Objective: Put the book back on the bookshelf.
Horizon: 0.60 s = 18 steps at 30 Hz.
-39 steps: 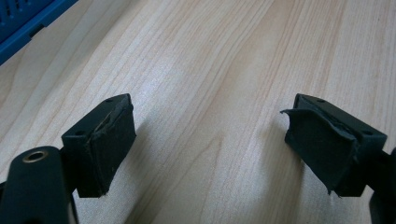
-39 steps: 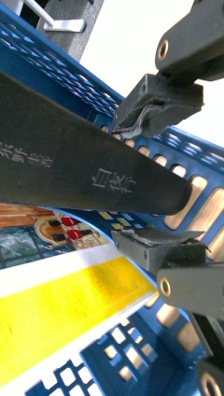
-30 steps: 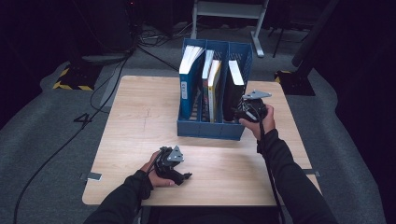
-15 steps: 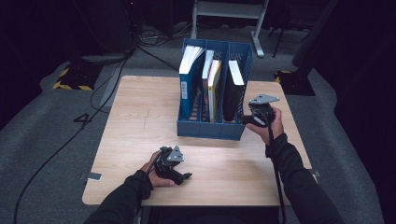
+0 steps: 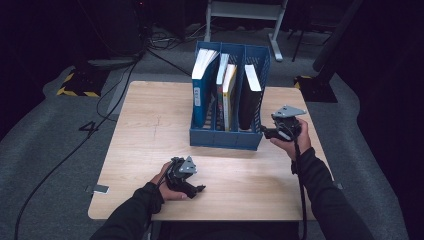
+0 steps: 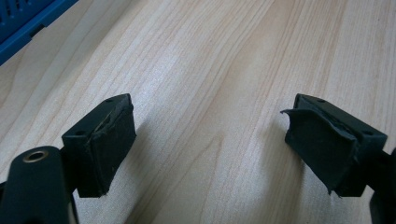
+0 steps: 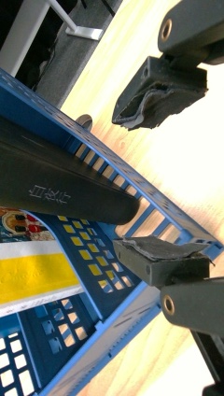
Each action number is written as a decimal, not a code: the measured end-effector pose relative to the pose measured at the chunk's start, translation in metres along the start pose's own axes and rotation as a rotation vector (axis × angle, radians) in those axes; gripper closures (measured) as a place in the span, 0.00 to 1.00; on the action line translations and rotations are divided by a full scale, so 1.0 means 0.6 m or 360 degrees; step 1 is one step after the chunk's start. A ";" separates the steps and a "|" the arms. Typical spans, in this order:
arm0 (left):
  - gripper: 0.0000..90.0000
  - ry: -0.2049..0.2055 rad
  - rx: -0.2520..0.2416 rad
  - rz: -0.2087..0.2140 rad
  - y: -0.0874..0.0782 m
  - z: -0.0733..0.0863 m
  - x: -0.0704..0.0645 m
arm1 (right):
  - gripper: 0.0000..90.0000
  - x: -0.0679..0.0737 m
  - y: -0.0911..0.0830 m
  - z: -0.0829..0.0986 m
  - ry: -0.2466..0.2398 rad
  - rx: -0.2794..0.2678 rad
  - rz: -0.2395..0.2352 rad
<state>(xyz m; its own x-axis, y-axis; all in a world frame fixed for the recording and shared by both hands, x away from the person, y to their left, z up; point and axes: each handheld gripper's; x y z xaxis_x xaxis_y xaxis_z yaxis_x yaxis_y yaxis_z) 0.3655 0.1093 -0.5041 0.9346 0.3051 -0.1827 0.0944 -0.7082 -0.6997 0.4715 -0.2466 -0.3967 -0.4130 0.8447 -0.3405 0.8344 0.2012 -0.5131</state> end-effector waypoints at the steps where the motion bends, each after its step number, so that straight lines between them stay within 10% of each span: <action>1: 0.17 0.0000 0.0000 0.0000 0.000 0.000 0.000 | 0.38 -0.001 -0.002 0.002 -0.0004 -0.0002 -0.0003; 18: 0.17 -0.0001 -0.0001 -0.0001 0.000 0.000 0.000 | 0.36 -0.003 -0.031 0.039 -0.0070 0.0007 -0.0031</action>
<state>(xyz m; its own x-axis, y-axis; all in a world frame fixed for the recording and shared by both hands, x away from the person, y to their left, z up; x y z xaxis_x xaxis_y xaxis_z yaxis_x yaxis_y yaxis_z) 0.3654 0.1093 -0.5041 0.9344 0.3060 -0.1826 0.0953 -0.7084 -0.6994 0.4485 -0.2636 -0.4050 -0.4447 0.8180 -0.3647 0.8245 0.2148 -0.5235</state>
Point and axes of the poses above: each handheld gripper's, and its own axes: y roughly forward along the jaws, z roughly out of its underside, x roughly to its left, and after that the axes turned 13 degrees about z, right-handed
